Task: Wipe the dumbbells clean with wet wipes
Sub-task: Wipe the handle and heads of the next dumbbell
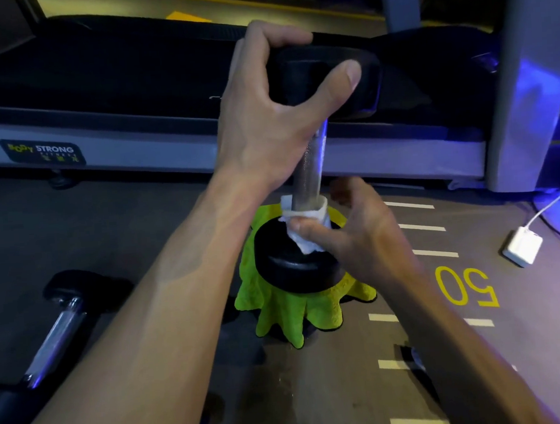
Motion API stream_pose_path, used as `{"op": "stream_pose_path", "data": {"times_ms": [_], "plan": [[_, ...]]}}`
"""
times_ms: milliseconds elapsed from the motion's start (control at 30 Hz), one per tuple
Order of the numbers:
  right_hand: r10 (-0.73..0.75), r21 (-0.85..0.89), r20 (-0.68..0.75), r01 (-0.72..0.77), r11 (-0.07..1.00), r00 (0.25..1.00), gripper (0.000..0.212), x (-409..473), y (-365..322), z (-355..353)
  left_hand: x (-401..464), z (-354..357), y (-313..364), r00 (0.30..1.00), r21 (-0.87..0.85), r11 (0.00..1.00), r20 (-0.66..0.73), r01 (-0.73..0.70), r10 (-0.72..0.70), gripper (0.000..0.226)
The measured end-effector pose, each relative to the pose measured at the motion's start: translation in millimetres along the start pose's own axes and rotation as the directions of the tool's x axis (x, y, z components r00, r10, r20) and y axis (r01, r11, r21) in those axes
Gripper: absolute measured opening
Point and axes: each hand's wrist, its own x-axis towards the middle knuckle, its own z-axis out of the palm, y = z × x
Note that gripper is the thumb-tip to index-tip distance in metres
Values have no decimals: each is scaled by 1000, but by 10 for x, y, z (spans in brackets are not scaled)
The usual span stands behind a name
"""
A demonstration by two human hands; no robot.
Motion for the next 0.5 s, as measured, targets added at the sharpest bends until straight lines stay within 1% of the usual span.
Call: {"op": "stream_pose_path", "data": {"times_ms": [33,100,133,167,200,267,333,367,400,433,500], "plan": [[1,-5,-16,-1,1000,1000,55,-64,19,-10,6,-6,-7,1000,0,1000,-5,3,-3,45],[-33,58,20,31,998,999,21,-171,74,-6,12,-21,-23,1000,-6,1000,-18,11,-11,44],[-53,73,41,50,996,998,11,-188,87,-20,10,-28,-28,1000,-11,1000,-20,12,-12,43],[-71,75,67,66,995,995,11,-164,97,-39,11,-35,-37,1000,-16,1000,-21,12,-13,43],[-82,61,113,75,995,990,17,-106,120,-69,10,-43,-43,1000,-21,1000,-21,12,-12,43],[-79,73,268,61,995,960,32,22,101,-133,16,-51,-56,1000,-30,999,-17,12,-12,44],[-58,173,406,-14,985,912,45,115,87,-143,27,-61,-62,1000,-38,999,-17,18,-18,45],[-65,202,430,-26,979,901,47,141,106,-133,32,-66,-61,1000,-39,999,-19,22,-23,45],[-95,201,413,11,979,906,45,137,104,-115,40,-71,-65,999,-42,999,-23,27,-28,45],[-135,146,360,87,985,923,40,101,80,-84,43,-79,-73,999,-48,998,-26,31,-33,45],[-242,-4,187,247,969,952,28,-4,57,3,47,-83,-84,999,-58,998,-34,32,-34,45]]}}
